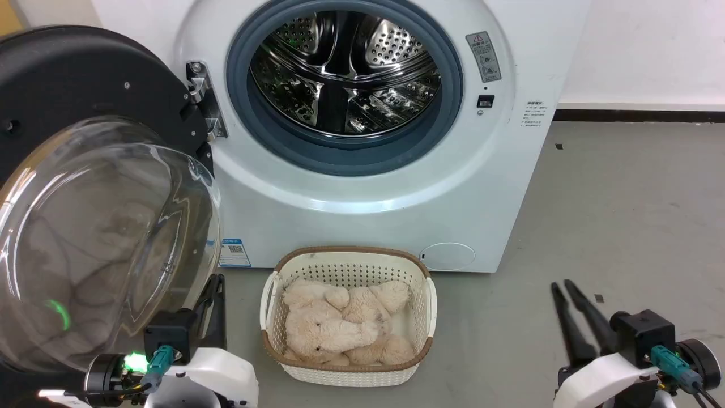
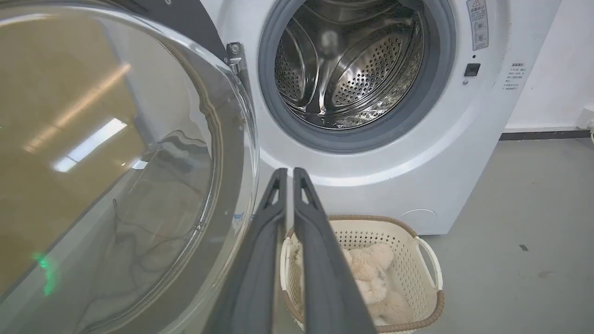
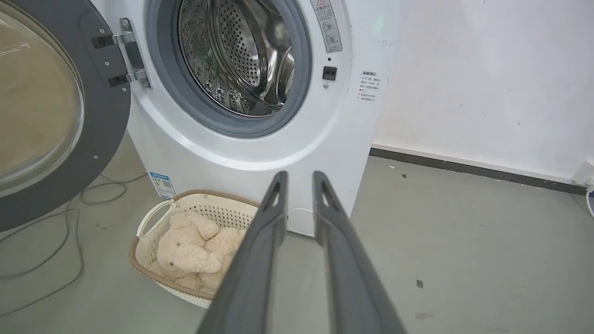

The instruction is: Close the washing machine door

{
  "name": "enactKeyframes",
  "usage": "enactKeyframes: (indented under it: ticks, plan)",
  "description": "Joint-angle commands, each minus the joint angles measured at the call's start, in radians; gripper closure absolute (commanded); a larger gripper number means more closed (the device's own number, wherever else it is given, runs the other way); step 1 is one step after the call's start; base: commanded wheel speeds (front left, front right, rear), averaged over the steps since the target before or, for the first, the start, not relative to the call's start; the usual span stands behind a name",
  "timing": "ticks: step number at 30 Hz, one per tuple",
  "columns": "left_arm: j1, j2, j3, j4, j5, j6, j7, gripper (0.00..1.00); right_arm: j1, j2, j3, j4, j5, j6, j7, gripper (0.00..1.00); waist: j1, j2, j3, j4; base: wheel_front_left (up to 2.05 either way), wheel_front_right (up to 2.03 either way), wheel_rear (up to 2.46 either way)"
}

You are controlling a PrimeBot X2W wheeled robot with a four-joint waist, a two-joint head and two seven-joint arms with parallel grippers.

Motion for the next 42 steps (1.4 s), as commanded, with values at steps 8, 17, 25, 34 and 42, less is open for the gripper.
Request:
enactKeyframes:
  ticks: [8, 17, 25, 34, 42]
  plan:
    - [0.002, 0.0, -0.004, 0.005, -0.006, -0.001, -0.013, 0.0, 0.003, 0.0, -0.003, -0.002, 0.009, 0.0, -0.013, 0.0, 0.0, 0.0, 0.0, 0.0, 0.0, 0.0, 0.0]
    - [0.004, 0.0, -0.011, 0.009, -0.015, -0.001, -0.032, 0.0, 0.008, 0.001, -0.007, -0.008, 0.022, 0.0, -0.032, 0.0, 0.0, 0.0, 0.001, 0.009, 0.0, 0.0, 0.0]
    - [0.007, 0.0, -0.014, 0.012, -0.022, -0.002, -0.046, 0.0, 0.012, 0.001, -0.005, -0.012, 0.032, 0.0, -0.046, 0.0, 0.0, 0.0, 0.0, 0.028, 0.0, 0.0, 0.0]
    - [0.01, 0.0, -0.017, 0.016, -0.031, -0.003, -0.065, 0.0, 0.018, 0.001, 0.002, -0.01, 0.051, 0.0, -0.065, 0.0, 0.0, 0.0, 0.001, 0.064, 0.0, 0.0, 0.0]
    - [0.015, 0.0, -0.02, 0.022, -0.036, -0.005, -0.082, 0.0, 0.022, 0.001, 0.01, -0.007, 0.069, 0.0, -0.082, 0.0, 0.0, 0.0, -0.001, 0.109, 0.0, 0.0, 0.0]
